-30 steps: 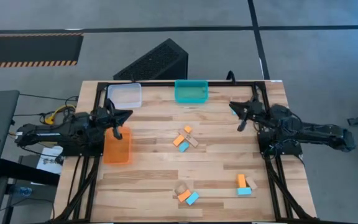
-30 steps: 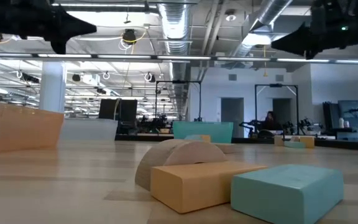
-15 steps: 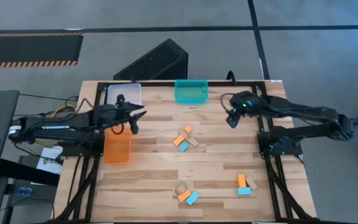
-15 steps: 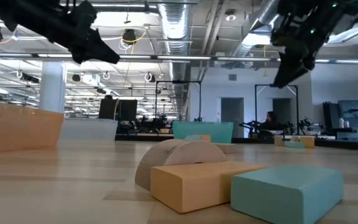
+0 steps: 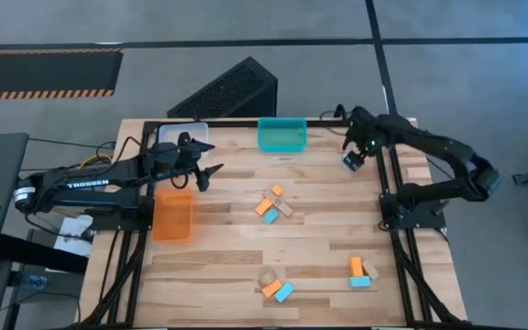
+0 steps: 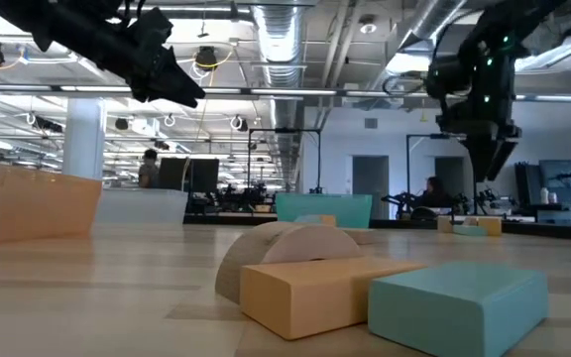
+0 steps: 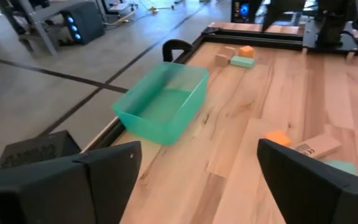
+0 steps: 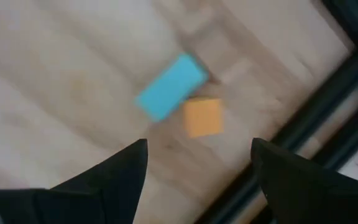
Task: Sort & place blocks by color
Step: Put the yellow block into the green bin
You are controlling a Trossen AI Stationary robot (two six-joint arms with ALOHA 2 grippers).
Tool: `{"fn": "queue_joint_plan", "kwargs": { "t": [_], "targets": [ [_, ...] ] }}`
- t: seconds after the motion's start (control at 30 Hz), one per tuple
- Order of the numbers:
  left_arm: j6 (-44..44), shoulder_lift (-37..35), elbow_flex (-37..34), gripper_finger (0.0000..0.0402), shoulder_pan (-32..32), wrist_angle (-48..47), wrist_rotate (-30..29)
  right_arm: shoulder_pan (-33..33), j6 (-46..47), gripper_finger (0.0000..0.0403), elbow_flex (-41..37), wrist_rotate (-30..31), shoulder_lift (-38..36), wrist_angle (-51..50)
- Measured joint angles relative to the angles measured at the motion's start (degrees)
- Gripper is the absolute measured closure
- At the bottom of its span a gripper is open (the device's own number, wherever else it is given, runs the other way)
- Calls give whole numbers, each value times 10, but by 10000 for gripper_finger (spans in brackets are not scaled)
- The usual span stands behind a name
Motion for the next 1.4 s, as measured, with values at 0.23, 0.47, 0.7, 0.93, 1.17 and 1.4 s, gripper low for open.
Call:
{"fn": "queue_joint_plan", "kwargs": {
  "t": [0.23,0.47,0.7,0.93,1.17,1.4],
  "targets": [
    [-3,0,0,84,8,1,14,-52,-62,92,21,-6,77,-1],
    [7,0,0,84,9,6,14,-54,-87,92,22,4,147,-7],
    [24,0,0,84,11,6,14,-57,-110,92,22,15,197,-3],
    [29,0,0,84,18,6,13,-47,-115,113,23,11,203,19],
    [17,0,0,84,19,-8,13,-50,-115,147,23,-12,231,20],
    [10,0,0,84,19,-26,13,-35,-120,234,23,-10,244,34]
  ]
}}
